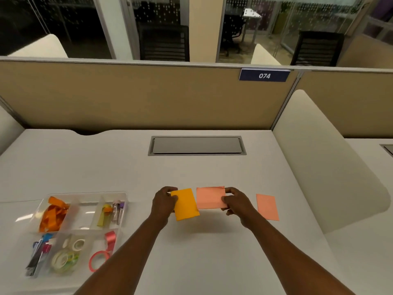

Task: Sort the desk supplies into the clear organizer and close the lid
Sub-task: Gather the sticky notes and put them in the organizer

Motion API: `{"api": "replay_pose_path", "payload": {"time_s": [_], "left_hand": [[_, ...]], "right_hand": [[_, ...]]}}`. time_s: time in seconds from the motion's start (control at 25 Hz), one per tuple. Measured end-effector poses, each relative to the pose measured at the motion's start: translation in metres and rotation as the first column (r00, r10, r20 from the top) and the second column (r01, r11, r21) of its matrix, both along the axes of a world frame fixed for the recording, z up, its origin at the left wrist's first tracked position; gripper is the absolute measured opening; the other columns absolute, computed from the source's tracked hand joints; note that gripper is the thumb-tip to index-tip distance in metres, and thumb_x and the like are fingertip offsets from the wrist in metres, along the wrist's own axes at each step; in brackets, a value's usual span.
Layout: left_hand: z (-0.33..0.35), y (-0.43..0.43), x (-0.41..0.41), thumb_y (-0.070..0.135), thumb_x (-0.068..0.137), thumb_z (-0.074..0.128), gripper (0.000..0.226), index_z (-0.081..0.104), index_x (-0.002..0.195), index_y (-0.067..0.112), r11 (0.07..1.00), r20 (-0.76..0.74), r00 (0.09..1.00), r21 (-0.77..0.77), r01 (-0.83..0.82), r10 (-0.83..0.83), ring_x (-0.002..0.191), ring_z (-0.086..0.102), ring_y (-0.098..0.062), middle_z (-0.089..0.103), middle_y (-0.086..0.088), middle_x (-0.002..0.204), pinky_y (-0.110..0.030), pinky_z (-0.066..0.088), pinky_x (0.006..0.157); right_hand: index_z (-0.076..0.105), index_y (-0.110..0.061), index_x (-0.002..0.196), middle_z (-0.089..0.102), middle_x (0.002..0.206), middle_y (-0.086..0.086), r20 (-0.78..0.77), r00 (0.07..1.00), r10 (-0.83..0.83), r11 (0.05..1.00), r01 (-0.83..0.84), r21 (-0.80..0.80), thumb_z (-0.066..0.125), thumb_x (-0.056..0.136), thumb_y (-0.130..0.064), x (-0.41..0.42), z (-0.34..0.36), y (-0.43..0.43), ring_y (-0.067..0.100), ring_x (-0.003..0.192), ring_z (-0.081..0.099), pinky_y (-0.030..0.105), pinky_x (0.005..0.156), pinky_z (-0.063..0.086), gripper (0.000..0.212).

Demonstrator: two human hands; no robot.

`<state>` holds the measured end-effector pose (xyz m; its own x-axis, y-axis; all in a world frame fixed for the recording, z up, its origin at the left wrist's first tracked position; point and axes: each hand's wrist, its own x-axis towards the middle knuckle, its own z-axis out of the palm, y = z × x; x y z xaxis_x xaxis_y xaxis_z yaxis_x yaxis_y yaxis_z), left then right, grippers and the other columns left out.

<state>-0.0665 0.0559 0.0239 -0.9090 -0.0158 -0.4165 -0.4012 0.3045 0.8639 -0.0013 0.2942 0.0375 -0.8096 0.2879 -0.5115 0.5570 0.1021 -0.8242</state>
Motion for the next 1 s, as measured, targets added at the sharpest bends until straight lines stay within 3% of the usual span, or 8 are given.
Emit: {"api": "replay_pose_path", "payload": {"time_s": [0.12, 0.28, 0.52, 0.6, 0.72, 0.84, 1.0], "left_hand": [[0.016, -0.025, -0.007, 0.001, 0.089, 0.056, 0.017, 0.06, 0.102, 0.013, 0.986, -0.006, 0.991, 0.094, -0.136, 0.137, 0.087, 0.061, -0.029, 0.058, -0.015, 0.107, -0.037, 0.056, 0.059], [0.038, -0.055, -0.01, -0.002, 0.091, 0.056, 0.013, 0.055, 0.1, 0.007, 0.917, 0.099, 0.952, 0.256, -0.305, 0.289, 0.092, 0.061, -0.035, 0.057, -0.019, 0.108, -0.04, 0.057, 0.06], [0.059, -0.094, -0.005, -0.015, 0.089, 0.044, 0.045, 0.047, 0.127, 0.009, 0.793, 0.226, 0.916, 0.458, -0.401, 0.333, 0.099, 0.058, -0.043, 0.05, -0.022, 0.119, -0.044, 0.058, 0.069], [0.062, -0.106, -0.005, -0.014, 0.09, 0.041, 0.048, 0.044, 0.131, 0.01, 0.766, 0.246, 0.91, 0.492, -0.414, 0.333, 0.102, 0.056, -0.044, 0.048, -0.021, 0.122, -0.047, 0.057, 0.074], [0.064, -0.126, -0.005, -0.01, 0.092, 0.042, 0.038, 0.046, 0.126, 0.006, 0.706, 0.283, 0.891, 0.545, -0.453, 0.354, 0.105, 0.055, -0.043, 0.051, -0.021, 0.12, -0.05, 0.053, 0.079], [0.061, -0.143, -0.005, -0.002, 0.093, 0.05, 0.021, 0.05, 0.114, 0.003, 0.646, 0.303, 0.871, 0.585, -0.491, 0.388, 0.093, 0.06, -0.041, 0.057, -0.022, 0.107, -0.048, 0.054, 0.075], [0.053, -0.164, -0.009, 0.0, 0.089, 0.055, 0.019, 0.054, 0.108, 0.002, 0.686, 0.289, 0.861, 0.52, -0.508, 0.419, 0.078, 0.064, -0.033, 0.063, -0.021, 0.099, -0.038, 0.052, 0.065]], "right_hand": [[0.059, -0.011, 0.105, 0.068, 0.099, 0.018, -0.036, 0.992, -0.12, 0.992, 0.119, -0.031, 0.052, 0.09, -0.006, -0.007, -0.001, -0.024, 0.025, 0.069, 0.07, 0.033, 0.06, 0.057, 0.017], [0.05, -0.009, 0.114, 0.064, 0.106, 0.022, -0.044, 0.971, -0.236, 0.964, 0.229, -0.135, 0.046, 0.088, 0.003, -0.016, 0.002, -0.062, 0.034, 0.076, 0.074, 0.038, 0.066, 0.061, 0.029], [0.047, -0.025, 0.125, 0.051, 0.119, 0.022, -0.098, 0.979, -0.181, 0.954, 0.151, -0.258, 0.044, 0.083, 0.014, -0.027, 0.018, -0.122, 0.04, 0.079, 0.073, 0.037, 0.065, 0.061, 0.057], [0.049, -0.025, 0.124, 0.047, 0.123, 0.02, -0.082, 0.978, -0.193, 0.941, 0.161, -0.297, 0.046, 0.084, 0.013, -0.032, 0.022, -0.141, 0.043, 0.081, 0.072, 0.038, 0.065, 0.061, 0.054], [0.052, -0.021, 0.116, 0.052, 0.123, 0.019, -0.079, 0.975, -0.21, 0.945, 0.181, -0.273, 0.053, 0.091, 0.001, -0.038, 0.024, -0.172, 0.042, 0.084, 0.071, 0.037, 0.063, 0.06, 0.033], [0.054, -0.016, 0.111, 0.061, 0.116, 0.02, -0.062, 0.973, -0.223, 0.943, 0.2, -0.265, 0.056, 0.096, -0.011, -0.043, 0.025, -0.199, 0.035, 0.084, 0.072, 0.036, 0.063, 0.06, 0.016], [0.053, -0.007, 0.118, 0.067, 0.103, 0.019, -0.031, 0.98, -0.197, 0.924, 0.175, -0.339, 0.054, 0.097, -0.007, -0.049, 0.032, -0.23, 0.032, 0.082, 0.073, 0.036, 0.073, 0.06, 0.021]]}}
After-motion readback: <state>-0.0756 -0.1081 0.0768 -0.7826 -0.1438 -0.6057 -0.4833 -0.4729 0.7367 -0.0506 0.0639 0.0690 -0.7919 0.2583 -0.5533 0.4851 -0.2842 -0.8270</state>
